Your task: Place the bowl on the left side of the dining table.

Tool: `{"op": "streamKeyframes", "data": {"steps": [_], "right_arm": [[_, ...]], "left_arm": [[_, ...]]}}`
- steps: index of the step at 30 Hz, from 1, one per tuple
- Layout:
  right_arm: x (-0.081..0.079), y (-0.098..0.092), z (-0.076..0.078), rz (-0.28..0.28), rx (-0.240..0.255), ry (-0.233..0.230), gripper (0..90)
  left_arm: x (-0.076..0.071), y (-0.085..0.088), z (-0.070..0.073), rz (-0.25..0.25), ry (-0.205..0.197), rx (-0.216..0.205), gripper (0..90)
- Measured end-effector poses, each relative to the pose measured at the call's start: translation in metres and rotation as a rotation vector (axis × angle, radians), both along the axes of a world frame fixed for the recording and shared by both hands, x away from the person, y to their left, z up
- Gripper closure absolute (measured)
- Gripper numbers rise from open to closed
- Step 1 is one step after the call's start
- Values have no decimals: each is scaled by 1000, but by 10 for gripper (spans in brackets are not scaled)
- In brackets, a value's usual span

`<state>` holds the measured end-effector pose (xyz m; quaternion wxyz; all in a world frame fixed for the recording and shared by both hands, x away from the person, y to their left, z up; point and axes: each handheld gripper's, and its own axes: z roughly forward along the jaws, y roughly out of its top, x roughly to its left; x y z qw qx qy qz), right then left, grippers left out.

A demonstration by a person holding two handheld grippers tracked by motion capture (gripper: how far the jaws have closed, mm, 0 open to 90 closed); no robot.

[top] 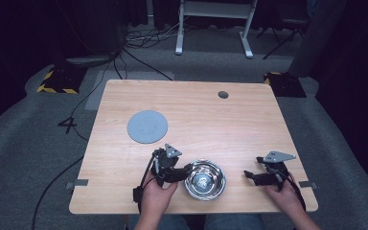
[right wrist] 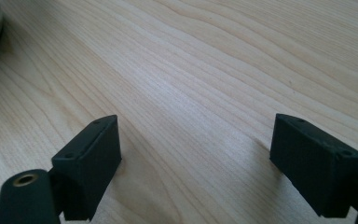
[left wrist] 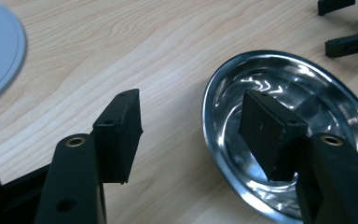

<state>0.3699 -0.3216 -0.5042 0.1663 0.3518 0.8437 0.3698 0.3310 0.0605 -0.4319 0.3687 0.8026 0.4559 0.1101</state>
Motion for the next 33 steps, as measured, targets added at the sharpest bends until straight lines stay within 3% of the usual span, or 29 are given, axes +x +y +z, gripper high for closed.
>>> {"op": "streamKeyframes", "data": {"steps": [3,6,7,9,12,18,30,32,33], "right_arm": [[0,0,0,0,0,0,162],[0,0,0,0,0,0,162],[0,0,0,0,0,0,162],[0,0,0,0,0,0,162],[0,0,0,0,0,0,162],[0,0,0,0,0,0,162],[0,0,0,0,0,0,162],[0,0,0,0,0,0,162],[0,0,0,-1,0,0,162]], "left_arm": [[3,-4,0,0,14,-6,395],[8,-9,-1,15,48,19,408],[12,-11,-3,10,85,17,413],[14,-11,-5,5,100,22,414],[20,-18,-16,4,178,35,424],[24,-25,-30,-13,273,61,492],[27,-32,-38,-53,335,99,747],[28,-33,-38,-70,348,86,755],[28,-34,-38,-57,352,84,805]]}}
